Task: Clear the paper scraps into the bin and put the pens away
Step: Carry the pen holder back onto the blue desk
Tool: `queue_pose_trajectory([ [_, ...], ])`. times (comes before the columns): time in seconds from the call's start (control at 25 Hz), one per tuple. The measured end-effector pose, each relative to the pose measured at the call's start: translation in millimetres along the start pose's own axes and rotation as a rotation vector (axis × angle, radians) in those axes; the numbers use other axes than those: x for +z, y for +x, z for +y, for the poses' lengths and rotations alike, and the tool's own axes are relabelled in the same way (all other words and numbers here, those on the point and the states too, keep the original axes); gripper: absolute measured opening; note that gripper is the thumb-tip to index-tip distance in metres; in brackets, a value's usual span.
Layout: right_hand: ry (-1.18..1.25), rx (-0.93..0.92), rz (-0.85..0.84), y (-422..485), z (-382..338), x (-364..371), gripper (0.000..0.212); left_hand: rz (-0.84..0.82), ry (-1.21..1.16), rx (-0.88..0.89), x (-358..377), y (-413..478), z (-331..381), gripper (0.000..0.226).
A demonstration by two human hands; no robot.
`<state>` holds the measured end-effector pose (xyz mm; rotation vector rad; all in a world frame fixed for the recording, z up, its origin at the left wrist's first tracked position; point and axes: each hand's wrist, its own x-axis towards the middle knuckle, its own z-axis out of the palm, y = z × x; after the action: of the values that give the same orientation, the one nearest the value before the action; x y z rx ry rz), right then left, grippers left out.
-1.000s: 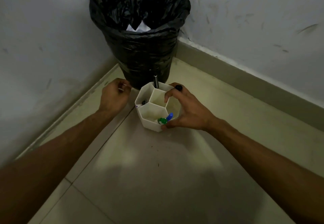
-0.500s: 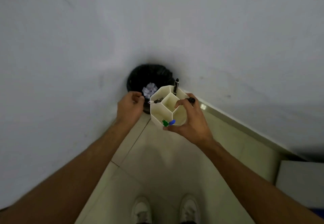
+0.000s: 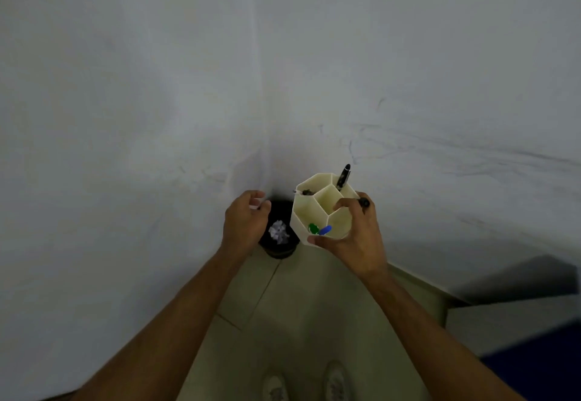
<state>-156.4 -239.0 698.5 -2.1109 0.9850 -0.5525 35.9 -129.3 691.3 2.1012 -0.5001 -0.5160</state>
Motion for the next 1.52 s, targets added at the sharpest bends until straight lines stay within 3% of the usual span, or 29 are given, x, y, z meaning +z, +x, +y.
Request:
queue_pose_trajectory([
  [0.24, -0.024, 0.093, 0.207, -39.5, -30.6, -87.6, 0.083, -0.165, -0.060, 0.186, 9.5, -41.2, 90.0, 0.026],
  [0.64, -0.122, 0.329, 0.623, -167.1, 29.7, -259.2, 0.083, -0.546, -0.040, 0.417, 164.8, -161.9, 222.3, 0.027],
  [0.88, -0.104, 0.484, 0.715, -250.8, 103.0, -347.5, 0.082, -0.724, -0.020, 0.483, 256.9, -266.8, 275.7, 0.028],
  [1.12, -0.108, 0.622, 0.769, -314.5, 195.2, -409.3, 0.082, -0.795, 0.049, 0.506, 345.3, -353.1, 294.2, 0.029],
  [1.52, -0.085, 0.806, 0.766, -348.5, 310.5, -442.6, 0.083, -0.822, 0.179, 0.513, 436.1, -396.5, 278.6, 0.027],
])
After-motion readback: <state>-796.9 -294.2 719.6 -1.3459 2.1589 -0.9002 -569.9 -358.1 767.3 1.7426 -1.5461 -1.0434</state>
